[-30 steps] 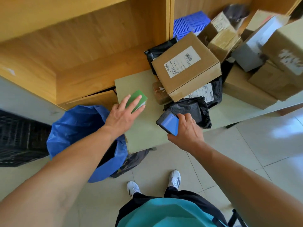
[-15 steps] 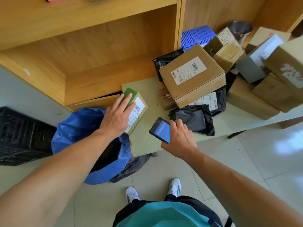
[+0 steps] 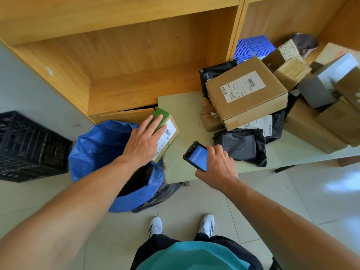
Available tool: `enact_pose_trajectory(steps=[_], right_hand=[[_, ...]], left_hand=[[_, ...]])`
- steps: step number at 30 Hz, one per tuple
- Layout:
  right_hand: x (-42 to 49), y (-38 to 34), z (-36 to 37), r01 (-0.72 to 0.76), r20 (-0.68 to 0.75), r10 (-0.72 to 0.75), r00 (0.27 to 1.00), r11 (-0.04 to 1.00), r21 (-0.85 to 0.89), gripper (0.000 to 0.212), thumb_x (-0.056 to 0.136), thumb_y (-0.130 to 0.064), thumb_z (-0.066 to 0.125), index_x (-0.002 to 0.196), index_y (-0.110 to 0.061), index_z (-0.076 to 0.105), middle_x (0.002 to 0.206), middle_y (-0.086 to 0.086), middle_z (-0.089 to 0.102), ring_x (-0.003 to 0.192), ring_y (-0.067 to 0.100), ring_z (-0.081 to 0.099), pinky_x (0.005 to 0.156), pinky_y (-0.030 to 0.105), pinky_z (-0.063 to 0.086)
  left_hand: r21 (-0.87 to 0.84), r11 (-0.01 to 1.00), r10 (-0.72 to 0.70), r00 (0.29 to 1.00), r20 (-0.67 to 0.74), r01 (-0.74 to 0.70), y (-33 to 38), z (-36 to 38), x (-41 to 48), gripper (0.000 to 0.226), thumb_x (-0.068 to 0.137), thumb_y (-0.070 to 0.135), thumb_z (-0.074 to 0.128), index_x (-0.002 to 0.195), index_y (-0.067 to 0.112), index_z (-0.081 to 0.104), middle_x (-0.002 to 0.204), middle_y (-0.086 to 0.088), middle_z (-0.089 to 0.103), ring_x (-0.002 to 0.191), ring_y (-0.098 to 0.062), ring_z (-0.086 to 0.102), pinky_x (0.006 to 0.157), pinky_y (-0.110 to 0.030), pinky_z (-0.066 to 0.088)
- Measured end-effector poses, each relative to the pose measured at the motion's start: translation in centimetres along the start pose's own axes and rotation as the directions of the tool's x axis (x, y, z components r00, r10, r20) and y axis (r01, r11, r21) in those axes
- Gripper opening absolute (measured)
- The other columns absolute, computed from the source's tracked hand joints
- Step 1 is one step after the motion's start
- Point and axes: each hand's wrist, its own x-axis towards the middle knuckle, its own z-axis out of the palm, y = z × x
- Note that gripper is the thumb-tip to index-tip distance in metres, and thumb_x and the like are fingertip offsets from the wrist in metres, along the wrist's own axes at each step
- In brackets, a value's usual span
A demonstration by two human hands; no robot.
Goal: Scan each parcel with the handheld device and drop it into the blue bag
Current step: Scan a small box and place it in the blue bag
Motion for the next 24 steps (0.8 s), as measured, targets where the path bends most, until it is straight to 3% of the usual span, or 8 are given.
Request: enact_pose_trajectory(steps=[8, 14, 24], right_hand=[[1.4, -5.4, 0.6, 0.038, 0.001, -0.038, 0.999, 0.998, -0.058, 0.073, 0.069, -0.051, 0.069, 0.128, -0.018, 0.042, 0.111, 0.0, 0.041, 0.098, 0.024, 0.048, 0.081, 0.037, 0.045], [1.8, -13.5, 2.3, 0.105, 0.012, -0.105, 0.994, 0.993, -0.06, 0.071, 0.072, -0.05, 0.069, 0.13, -0.019, 0.041, 0.114, 0.001, 0.044, 0.102, 0.025, 0.052, 0.084, 0.038, 0.048], [4.8, -25.6, 6.4, 0.051, 0.063, -0.048, 0.997, 0.998, -0.042, 0.081, 0.074, -0.052, 0.071, 0.14, -0.019, 0.037, 0.124, 0.002, 0.044, 0.112, 0.028, 0.052, 0.091, 0.041, 0.049]], left_hand=[[-0.007, 0.997, -0.073, 0.996, 0.054, 0.074, -5.0, 2.2, -4.0, 0.067, 0.085, 0.004, 0.063, 0.15, 0.014, 0.048, 0.168, -0.009, 0.024, 0.151, -0.038, 0.024, 0.083, -0.053, 0.051], [0.017, 0.987, -0.159, 0.985, 0.074, 0.158, -13.3, 2.4, -8.7, 0.067, 0.084, 0.006, 0.065, 0.149, 0.018, 0.049, 0.169, -0.006, 0.023, 0.149, -0.037, 0.026, 0.083, -0.053, 0.049], [-0.077, 0.943, -0.315, 0.943, 0.105, 0.324, -26.6, 6.1, -15.8, 0.079, 0.077, 0.002, 0.07, 0.15, 0.02, 0.047, 0.164, -0.005, 0.033, 0.142, -0.037, 0.035, 0.082, -0.057, 0.051]])
